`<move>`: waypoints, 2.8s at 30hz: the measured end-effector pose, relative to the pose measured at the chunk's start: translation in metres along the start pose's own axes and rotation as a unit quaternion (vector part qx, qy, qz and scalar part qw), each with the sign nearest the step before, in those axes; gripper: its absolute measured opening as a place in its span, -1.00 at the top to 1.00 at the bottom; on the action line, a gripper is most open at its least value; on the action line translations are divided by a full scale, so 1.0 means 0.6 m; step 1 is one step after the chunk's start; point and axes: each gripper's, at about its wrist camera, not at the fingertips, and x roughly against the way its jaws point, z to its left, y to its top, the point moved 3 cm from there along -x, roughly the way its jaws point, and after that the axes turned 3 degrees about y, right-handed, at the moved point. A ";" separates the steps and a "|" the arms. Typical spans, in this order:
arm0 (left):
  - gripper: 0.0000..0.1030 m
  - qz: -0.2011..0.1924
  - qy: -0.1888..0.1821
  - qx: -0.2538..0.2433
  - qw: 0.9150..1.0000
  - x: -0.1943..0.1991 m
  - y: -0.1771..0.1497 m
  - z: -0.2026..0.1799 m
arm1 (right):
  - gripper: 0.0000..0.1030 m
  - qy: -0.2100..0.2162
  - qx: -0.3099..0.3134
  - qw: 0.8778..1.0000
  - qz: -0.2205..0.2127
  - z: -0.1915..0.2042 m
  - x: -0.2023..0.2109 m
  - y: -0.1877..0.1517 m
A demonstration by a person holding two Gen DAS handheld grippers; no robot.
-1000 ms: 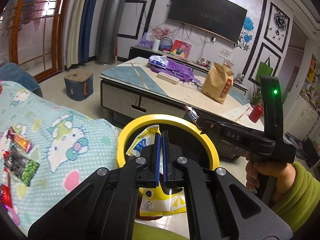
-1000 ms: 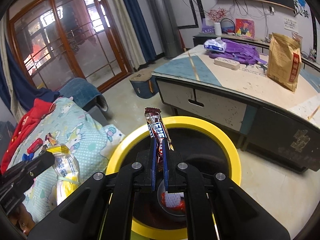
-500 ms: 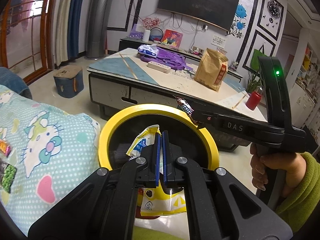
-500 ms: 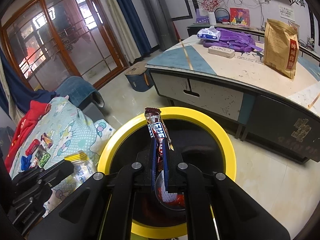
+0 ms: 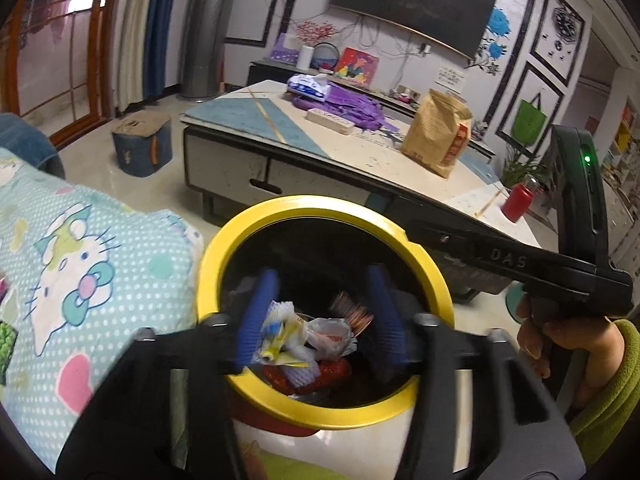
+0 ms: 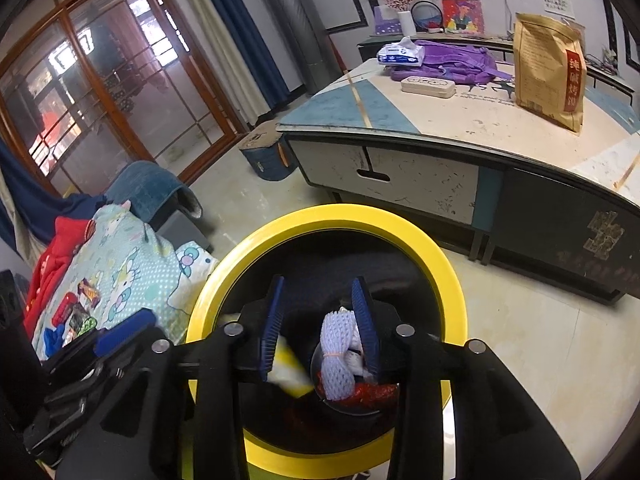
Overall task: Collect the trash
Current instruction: 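Open both tools to drop the wrapper and chocolate bar into the bin, then move both tools back to the remaining wrappers on the bed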
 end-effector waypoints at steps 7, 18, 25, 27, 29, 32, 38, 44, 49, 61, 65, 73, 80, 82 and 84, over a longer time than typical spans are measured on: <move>-0.78 -0.008 0.004 0.015 1.000 0.021 0.003 0.005 | -0.02 -0.006 -0.001 1.000 -0.011 0.003 0.007 0.002; -0.79 -0.028 0.037 0.008 0.999 0.064 0.006 0.011 | -0.40 -0.016 0.017 0.999 -0.028 0.025 0.018 0.005; -0.79 -0.049 0.057 0.011 0.997 0.096 0.009 0.023 | -0.41 -0.014 0.033 0.999 -0.034 0.047 0.025 0.006; -0.79 -0.054 0.064 0.011 0.996 0.105 0.009 0.025 | -0.41 -0.011 0.039 0.999 -0.037 0.055 0.028 0.007; -0.79 -0.059 0.072 0.012 0.996 0.115 0.009 0.028 | -0.41 -0.009 0.044 0.998 -0.038 0.063 0.029 0.007; -0.79 -0.068 0.077 0.018 0.995 0.127 0.012 0.033 | -0.41 -0.007 0.054 0.998 -0.039 0.076 0.032 0.006; -0.79 -0.085 0.096 0.026 0.991 0.153 0.012 0.046 | -0.41 0.002 0.072 0.996 -0.046 0.103 0.040 0.003; -0.79 -0.100 0.113 0.042 0.988 0.180 0.011 0.069 | -0.55 0.012 0.094 0.994 -0.054 0.135 0.049 -0.003; -0.79 -0.113 0.129 0.055 0.984 0.207 0.009 0.087 | -0.56 0.026 0.120 0.991 -0.059 0.173 0.057 -0.012; -0.79 -0.140 0.166 0.078 0.973 0.266 -0.006 0.130 | -0.62 0.061 0.168 0.982 -0.061 0.259 0.068 -0.045; -0.79 -0.146 0.177 0.089 0.969 0.282 -0.011 0.149 | -0.62 0.075 0.173 0.980 -0.060 0.285 0.071 -0.055; -0.79 -0.160 0.202 0.111 0.960 0.319 -0.023 0.189 | -0.63 0.095 0.200 0.973 -0.061 0.335 0.078 -0.076; -0.79 -0.163 0.214 0.130 0.954 0.341 -0.030 0.224 | -0.64 0.113 0.223 0.967 -0.047 0.386 0.078 -0.104; -0.79 -0.165 0.219 0.133 0.952 0.346 -0.034 0.234 | -0.64 0.118 0.230 0.965 -0.042 0.400 0.077 -0.109; -0.79 -0.167 0.224 0.137 0.951 0.352 -0.036 0.245 | -0.64 0.124 0.234 0.964 -0.040 0.413 0.076 -0.113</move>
